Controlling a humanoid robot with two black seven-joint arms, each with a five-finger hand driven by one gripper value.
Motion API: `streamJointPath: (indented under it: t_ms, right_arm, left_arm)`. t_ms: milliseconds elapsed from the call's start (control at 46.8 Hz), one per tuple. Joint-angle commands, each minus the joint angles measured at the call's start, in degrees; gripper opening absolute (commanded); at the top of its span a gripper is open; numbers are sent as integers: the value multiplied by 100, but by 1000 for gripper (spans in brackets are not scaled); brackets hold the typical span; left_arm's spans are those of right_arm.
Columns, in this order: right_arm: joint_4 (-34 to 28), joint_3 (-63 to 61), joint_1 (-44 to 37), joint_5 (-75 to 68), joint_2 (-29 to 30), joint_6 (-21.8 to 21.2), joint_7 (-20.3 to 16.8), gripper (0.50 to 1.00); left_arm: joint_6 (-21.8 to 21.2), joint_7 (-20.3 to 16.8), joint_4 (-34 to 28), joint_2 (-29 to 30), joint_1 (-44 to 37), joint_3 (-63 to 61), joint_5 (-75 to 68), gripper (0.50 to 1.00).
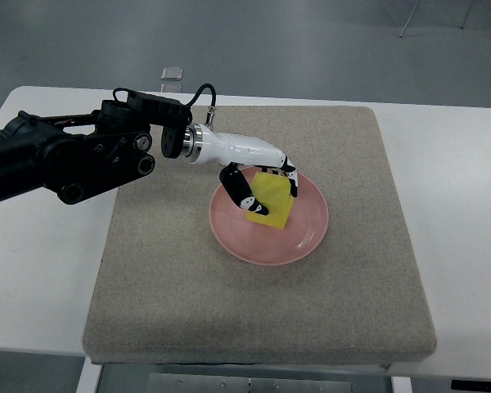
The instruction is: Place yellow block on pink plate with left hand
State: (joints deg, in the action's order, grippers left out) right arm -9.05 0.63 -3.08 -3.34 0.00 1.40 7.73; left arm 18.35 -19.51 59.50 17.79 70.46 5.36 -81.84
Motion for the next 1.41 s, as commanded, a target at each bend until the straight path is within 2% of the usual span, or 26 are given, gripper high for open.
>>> streamJointPath:
  t_ms: [0, 128, 214, 278, 342, 449, 513, 556, 726, 897, 1239, 1389]
  right_arm:
    - [0, -1, 0, 0, 0, 0, 0, 924]
    - [0, -1, 0, 0, 0, 0, 0, 924]
    - [0, -1, 0, 0, 0, 0, 0, 924]
    - [0, -1, 0, 0, 0, 0, 0, 924]
    - [0, -1, 0, 0, 0, 0, 0, 924]
    - [0, -1, 0, 0, 0, 0, 0, 924]
    - [0, -1, 0, 0, 0, 0, 0, 924]
    - [0, -1, 0, 0, 0, 0, 0, 924]
    - [0, -1, 0, 0, 0, 0, 0, 924]
    - [0, -1, 0, 0, 0, 0, 0, 924]
    - [0, -1, 0, 0, 0, 0, 0, 924]
    - [0, -1, 0, 0, 0, 0, 0, 924]
  left_arm:
    - [1, 0, 1, -4, 3, -61, -34, 516]
    - [1, 0, -8, -12, 3, -70, -42, 559]
    - [1, 0, -43, -47, -6, -70, -42, 670]
    - [1, 0, -61, -56, -6, -70, -42, 705]
    - [-7, 0, -52, -56, 3, -61, -34, 842]
    - [-25, 0, -61, -56, 3, -61, -34, 863]
    - [-25, 0, -61, -56, 3, -61, -34, 938]
    - [-25, 0, -61, -56, 12, -61, -34, 960]
    - [1, 0, -34, -39, 38, -53, -7, 990]
    - [10, 0, -43, 49, 100, 35, 54, 990]
    - [2, 0, -70, 743, 117, 352, 81, 990]
    - [-104, 0, -420, 954, 82, 378, 116, 990]
